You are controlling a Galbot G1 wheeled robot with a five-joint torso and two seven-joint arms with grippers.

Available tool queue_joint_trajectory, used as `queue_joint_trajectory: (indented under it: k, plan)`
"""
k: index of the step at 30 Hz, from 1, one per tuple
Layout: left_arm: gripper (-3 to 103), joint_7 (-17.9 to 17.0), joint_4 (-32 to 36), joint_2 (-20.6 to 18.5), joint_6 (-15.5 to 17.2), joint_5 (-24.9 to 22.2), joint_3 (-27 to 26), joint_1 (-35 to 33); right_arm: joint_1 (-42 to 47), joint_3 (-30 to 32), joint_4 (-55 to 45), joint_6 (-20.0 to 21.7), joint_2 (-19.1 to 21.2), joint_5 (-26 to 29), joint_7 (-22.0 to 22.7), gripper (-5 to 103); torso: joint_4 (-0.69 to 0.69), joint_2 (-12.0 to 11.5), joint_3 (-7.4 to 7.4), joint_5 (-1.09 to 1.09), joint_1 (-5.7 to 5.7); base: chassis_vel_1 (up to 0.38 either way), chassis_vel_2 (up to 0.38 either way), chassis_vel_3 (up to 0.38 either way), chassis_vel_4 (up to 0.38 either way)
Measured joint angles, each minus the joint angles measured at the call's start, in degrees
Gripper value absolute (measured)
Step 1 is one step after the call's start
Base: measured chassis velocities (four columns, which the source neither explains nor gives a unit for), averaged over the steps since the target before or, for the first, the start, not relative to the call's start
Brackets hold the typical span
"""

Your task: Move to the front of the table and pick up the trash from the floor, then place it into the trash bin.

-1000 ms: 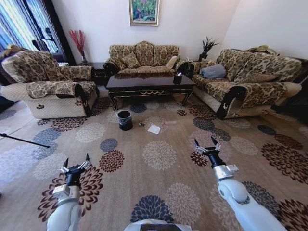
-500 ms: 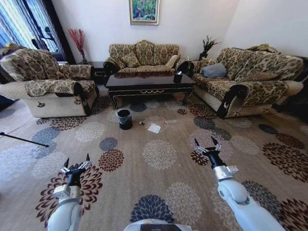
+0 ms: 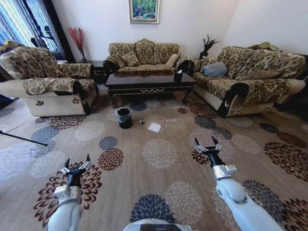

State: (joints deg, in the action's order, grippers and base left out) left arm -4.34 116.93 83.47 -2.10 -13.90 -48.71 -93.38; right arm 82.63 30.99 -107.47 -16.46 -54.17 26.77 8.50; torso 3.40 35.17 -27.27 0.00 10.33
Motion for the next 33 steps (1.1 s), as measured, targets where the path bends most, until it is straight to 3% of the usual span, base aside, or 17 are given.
queue_joint_trajectory:
  k: [33]
  plan:
    - [100, 1.53, -1.84, 0.11, -2.29, 0.19, 0.74, 0.65, -0.03, -0.05, 0.64, 0.13, -0.56, 0.62, 1.40, 100, -0.01, -7.58, 4.62, 0.00, -2.96, 0.000, 0.000, 0.000, 0.000]
